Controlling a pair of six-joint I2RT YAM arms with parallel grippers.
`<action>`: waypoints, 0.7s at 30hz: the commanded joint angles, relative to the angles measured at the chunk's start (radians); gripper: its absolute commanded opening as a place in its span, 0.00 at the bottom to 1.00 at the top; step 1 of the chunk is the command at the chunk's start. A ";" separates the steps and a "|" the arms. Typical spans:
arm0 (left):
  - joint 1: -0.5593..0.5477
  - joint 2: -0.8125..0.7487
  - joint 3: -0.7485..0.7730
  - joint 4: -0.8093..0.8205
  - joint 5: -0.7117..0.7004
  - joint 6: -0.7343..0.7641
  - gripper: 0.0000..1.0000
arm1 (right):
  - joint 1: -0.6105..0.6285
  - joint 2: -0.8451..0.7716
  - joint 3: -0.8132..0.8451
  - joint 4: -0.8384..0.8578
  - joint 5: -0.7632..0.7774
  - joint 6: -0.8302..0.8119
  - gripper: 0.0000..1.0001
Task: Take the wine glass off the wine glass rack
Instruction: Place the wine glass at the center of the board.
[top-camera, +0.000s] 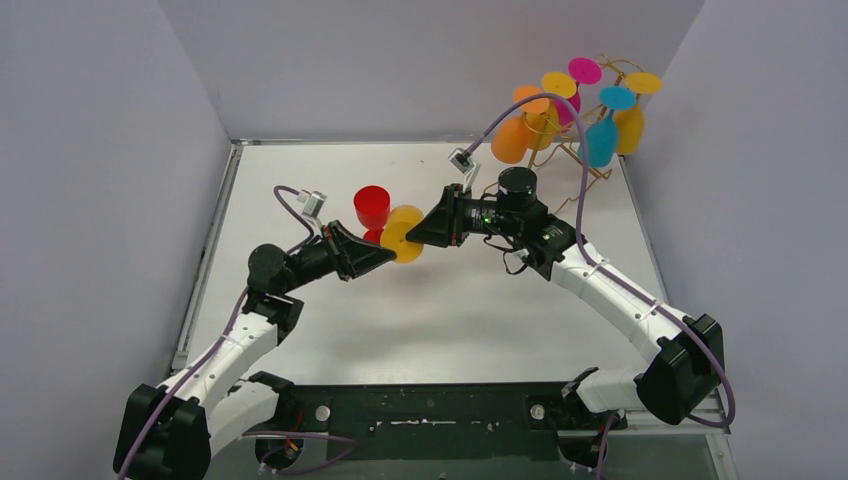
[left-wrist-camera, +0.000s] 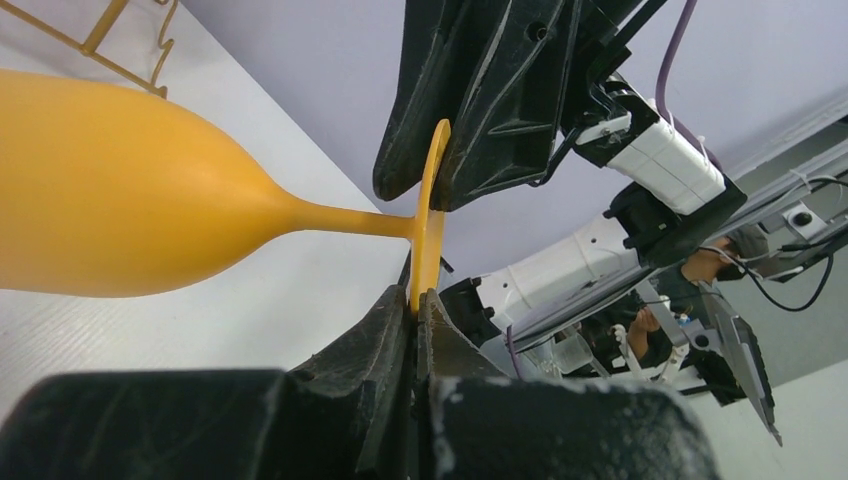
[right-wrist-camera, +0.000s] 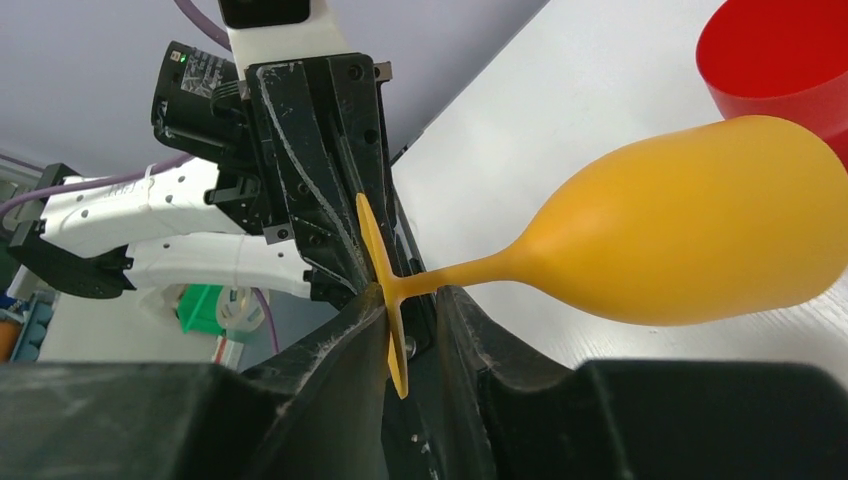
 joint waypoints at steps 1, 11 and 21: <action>-0.011 0.007 0.037 0.138 0.043 -0.014 0.00 | 0.011 0.007 0.053 0.020 -0.038 -0.043 0.24; -0.022 -0.004 0.046 0.098 0.059 0.007 0.36 | 0.016 -0.010 0.055 -0.022 -0.026 -0.074 0.00; -0.072 -0.002 0.086 -0.025 0.064 0.090 0.39 | 0.026 -0.045 -0.004 0.068 -0.010 -0.045 0.00</action>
